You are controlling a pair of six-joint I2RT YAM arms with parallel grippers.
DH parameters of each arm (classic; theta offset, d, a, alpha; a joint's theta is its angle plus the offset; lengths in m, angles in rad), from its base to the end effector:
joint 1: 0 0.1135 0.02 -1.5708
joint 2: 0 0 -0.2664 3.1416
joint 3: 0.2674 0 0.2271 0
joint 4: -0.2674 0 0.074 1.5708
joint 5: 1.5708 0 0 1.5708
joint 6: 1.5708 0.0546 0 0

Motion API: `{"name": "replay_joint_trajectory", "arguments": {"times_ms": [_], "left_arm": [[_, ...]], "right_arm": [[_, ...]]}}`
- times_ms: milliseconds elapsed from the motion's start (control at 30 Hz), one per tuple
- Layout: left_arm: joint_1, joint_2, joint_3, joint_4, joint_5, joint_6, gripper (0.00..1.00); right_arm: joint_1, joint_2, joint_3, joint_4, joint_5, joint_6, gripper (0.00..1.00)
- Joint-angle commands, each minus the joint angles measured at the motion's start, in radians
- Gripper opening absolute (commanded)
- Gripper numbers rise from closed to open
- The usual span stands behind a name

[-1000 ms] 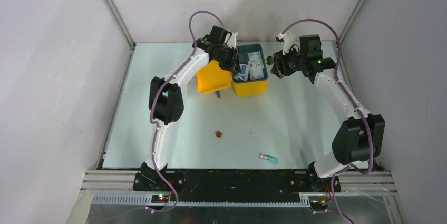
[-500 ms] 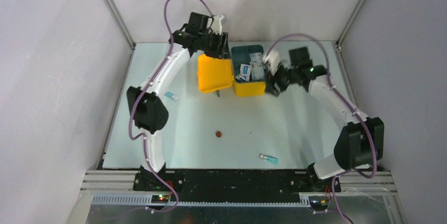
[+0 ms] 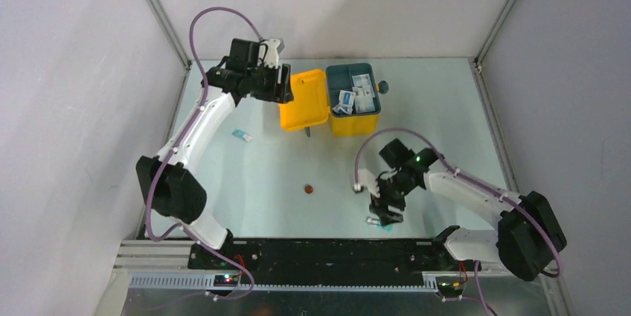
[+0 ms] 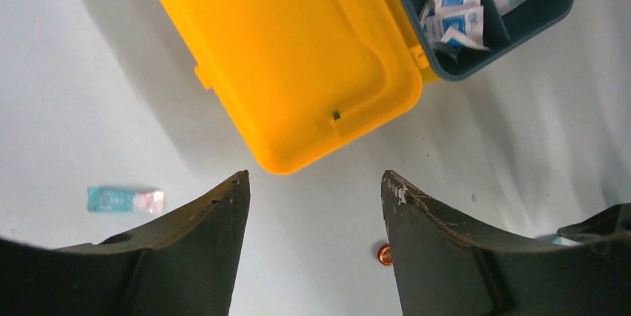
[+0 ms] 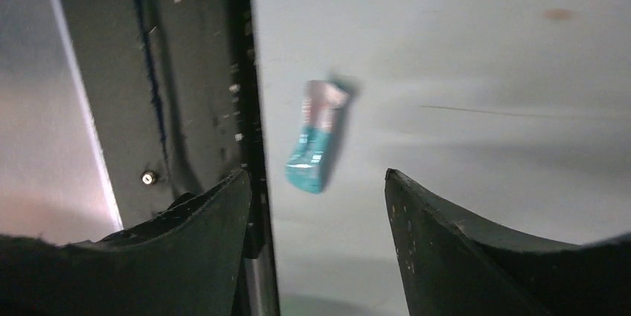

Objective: Organize the medicine kit

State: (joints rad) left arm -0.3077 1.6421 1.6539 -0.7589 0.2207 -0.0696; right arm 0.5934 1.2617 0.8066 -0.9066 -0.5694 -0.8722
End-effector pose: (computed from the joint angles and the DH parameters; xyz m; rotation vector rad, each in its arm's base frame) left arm 0.3306 -0.1176 0.3553 0.3895 2.3048 -0.4454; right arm 0.1386 0.1290 0.2075 -1.9098 1.9954 0.7598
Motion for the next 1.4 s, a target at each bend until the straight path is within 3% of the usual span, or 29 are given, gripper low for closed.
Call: {"name": "replay_joint_trajectory", "arguments": {"times_ms": [0, 233, 533, 967, 1233, 1367], "left_arm": [[0.047, -0.102, -0.09, 0.069, -0.002, -0.059, 0.7], [0.141, -0.149, -0.198, 0.14, 0.056, -0.124, 0.7], [0.169, -0.198, -0.226, 0.176, 0.088, -0.137, 0.69], [0.171, -0.212, -0.253, 0.186, 0.125, -0.109, 0.69], [0.171, -0.194, -0.238, 0.189, 0.159, -0.107, 0.68], [0.173, -0.205, -0.236, 0.189, 0.167, -0.103, 0.68]], "right_arm": [[0.126, -0.061, -0.119, 0.059, 0.041, 0.088, 0.7], [0.302, -0.108, -0.257, 0.23, 0.247, 0.174, 0.63], [0.309, -0.081, -0.271, 0.34, 0.373, 0.224, 0.52], [0.173, 0.014, -0.111, 0.202, 0.087, 0.359, 0.6], [0.181, 0.088, -0.086, 0.301, 0.232, 0.497, 0.58], [0.243, 0.119, -0.09, 0.317, 0.296, 0.517, 0.53]]}}
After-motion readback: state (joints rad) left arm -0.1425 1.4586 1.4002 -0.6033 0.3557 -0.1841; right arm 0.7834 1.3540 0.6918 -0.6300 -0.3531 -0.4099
